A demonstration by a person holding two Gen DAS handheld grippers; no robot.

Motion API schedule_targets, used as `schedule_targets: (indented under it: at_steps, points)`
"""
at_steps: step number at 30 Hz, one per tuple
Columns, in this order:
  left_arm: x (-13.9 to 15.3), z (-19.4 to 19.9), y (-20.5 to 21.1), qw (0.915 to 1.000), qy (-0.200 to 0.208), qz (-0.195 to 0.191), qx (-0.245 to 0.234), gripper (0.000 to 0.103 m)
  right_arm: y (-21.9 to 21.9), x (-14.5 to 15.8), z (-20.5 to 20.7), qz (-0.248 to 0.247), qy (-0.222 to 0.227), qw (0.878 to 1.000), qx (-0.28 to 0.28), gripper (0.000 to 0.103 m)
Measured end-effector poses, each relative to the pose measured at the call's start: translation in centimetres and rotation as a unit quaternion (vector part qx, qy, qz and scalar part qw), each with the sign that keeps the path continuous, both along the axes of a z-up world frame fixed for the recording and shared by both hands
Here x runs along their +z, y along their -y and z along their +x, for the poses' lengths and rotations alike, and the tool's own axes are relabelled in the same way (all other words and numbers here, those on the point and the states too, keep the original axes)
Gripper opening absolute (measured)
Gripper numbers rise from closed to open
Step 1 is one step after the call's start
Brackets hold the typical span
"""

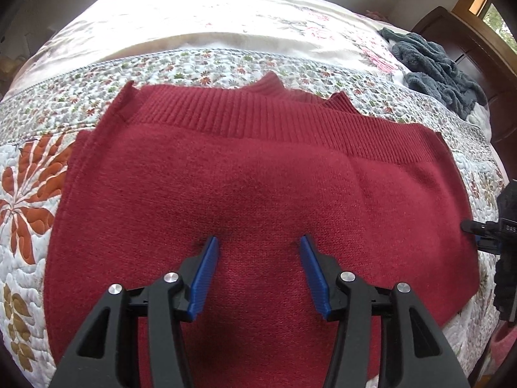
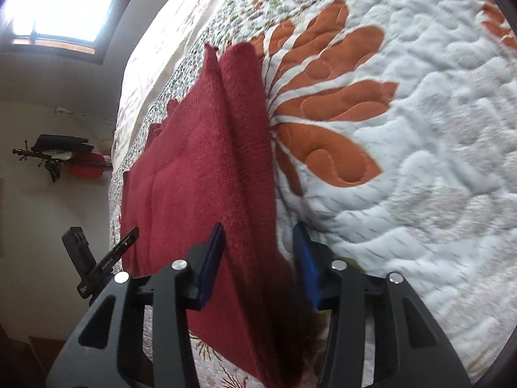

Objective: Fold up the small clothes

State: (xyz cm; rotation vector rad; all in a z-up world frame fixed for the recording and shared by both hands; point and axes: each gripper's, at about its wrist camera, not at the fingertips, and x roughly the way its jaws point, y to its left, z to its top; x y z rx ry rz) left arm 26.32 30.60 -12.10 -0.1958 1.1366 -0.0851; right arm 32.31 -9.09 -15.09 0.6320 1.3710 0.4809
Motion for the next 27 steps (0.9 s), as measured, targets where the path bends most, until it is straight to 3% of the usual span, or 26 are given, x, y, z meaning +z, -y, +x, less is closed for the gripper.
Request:
schedule_targets:
  at_steps: [1,3,19,21,27]
  points:
    - [0.0,0.0,0.0,1.0000,0.000,-0.002,-0.001,0.053,-0.3,-0.3,0.1,0.009,-0.002,1.000,0.000,0.021]
    - [-0.1,0.0,-0.2,1.0000,0.000,-0.005,-0.002,0.053,-0.5,-0.4,0.0,0.014,-0.003,1.000,-0.006,0.019]
    - [-0.5,-0.1,-0.3,1.0000,0.004,-0.007,-0.005,0.053,0.1,-0.7,-0.1,0.012,-0.011,0.999,-0.028,0.015]
    - [-0.1,-0.2,-0.3,1.0000,0.002,-0.009,-0.001,0.053,-0.3,0.2,-0.1,0.006,-0.012,0.999,-0.030,0.014]
    - [2.6,-1.6,-1.4,0.9996,0.021,-0.014,0.007,0.053,-5.7,7.5,0.1,-0.019,0.051,0.998,0.029,0.013]
